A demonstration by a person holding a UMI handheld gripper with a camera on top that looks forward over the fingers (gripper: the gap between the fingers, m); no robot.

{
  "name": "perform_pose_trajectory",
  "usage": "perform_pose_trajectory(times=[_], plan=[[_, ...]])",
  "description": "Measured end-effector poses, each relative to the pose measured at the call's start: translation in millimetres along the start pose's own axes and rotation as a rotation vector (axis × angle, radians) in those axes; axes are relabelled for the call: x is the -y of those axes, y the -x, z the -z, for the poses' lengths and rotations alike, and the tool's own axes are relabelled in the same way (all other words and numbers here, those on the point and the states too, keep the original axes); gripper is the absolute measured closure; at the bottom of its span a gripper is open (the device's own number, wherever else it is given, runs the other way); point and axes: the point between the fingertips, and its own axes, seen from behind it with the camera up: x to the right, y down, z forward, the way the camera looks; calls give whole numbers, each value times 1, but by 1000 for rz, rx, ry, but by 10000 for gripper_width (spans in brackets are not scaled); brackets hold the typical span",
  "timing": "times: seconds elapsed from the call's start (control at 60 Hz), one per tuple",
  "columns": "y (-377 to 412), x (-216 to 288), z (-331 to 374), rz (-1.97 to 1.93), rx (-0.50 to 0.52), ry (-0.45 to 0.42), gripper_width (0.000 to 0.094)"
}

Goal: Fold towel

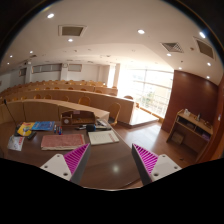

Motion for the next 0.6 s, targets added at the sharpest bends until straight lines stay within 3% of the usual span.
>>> perform_pose_trajectory(times=[0.367, 0.467, 0.6], plan=[[56, -116, -69, 59, 39, 222, 84], [118, -147, -96, 87, 110, 269, 90], [244, -165, -132, 95, 276, 297, 86]])
